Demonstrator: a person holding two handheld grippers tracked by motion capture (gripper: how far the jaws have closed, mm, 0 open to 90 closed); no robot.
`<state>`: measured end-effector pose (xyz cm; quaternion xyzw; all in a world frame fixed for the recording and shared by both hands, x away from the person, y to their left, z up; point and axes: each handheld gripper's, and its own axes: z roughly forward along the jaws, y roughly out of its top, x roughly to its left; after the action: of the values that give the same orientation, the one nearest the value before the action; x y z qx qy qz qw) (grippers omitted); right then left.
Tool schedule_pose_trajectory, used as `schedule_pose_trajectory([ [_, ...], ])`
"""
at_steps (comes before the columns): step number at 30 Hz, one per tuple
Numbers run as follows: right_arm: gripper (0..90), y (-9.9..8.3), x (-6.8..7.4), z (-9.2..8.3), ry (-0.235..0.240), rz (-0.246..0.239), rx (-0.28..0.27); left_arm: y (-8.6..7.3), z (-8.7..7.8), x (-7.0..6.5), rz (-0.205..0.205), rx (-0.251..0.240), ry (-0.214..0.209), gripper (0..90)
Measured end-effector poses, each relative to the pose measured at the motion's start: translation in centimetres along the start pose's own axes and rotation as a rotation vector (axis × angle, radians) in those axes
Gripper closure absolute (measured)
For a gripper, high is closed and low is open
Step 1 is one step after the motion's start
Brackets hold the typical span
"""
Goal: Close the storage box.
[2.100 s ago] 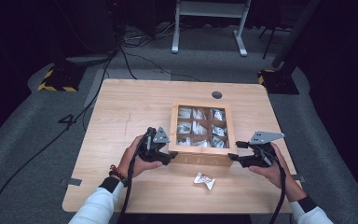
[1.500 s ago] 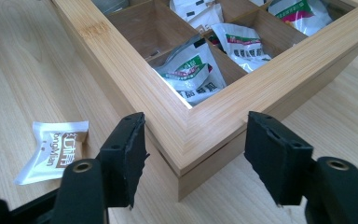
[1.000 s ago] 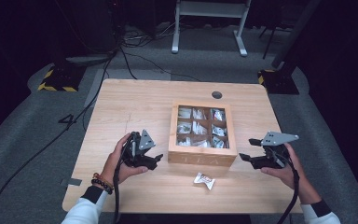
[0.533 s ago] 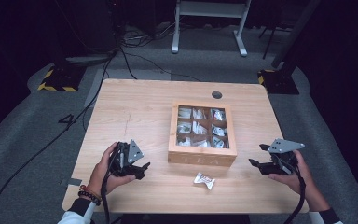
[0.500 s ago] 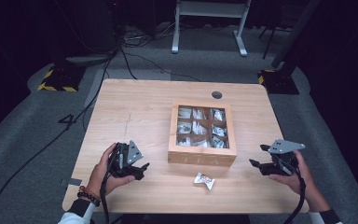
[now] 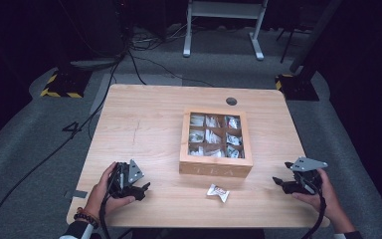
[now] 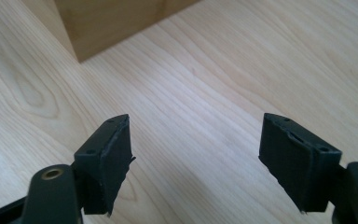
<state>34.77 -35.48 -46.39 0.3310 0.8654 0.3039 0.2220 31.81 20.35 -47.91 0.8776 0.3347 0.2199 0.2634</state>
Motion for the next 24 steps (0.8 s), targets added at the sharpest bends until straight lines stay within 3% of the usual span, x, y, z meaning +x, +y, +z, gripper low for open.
schedule_pose_trajectory([
  [2,25.6,-0.8,-0.2,0.1,-0.006,0.018,0.002,-0.7,0.3,0.5,-0.047,0.012,-0.023,17.0],
  [9,25.1,-3.8,-1.1,0.3,0.006,0.114,0.004,-2.8,0.1,1.6,-0.121,0.000,-0.031,16.9],
  [12,25.1,-4.6,-1.4,0.3,0.017,0.161,-0.011,-3.6,-0.1,2.0,-0.156,-0.018,-0.065,17.0],
  [15,24.2,-5.4,-1.8,0.3,0.035,0.212,-0.036,-4.5,0.1,2.6,-0.219,-0.053,-0.113,16.9],
  [17,23.5,-5.8,-2.0,0.3,0.028,0.229,-0.053,-5.0,0.0,2.7,-0.207,-0.079,-0.119,16.0],
  [24,21.0,-6.2,-2.0,0.3,0.002,0.251,-0.066,-5.3,-0.1,2.8,-0.206,-0.081,-0.115,16.0],
])
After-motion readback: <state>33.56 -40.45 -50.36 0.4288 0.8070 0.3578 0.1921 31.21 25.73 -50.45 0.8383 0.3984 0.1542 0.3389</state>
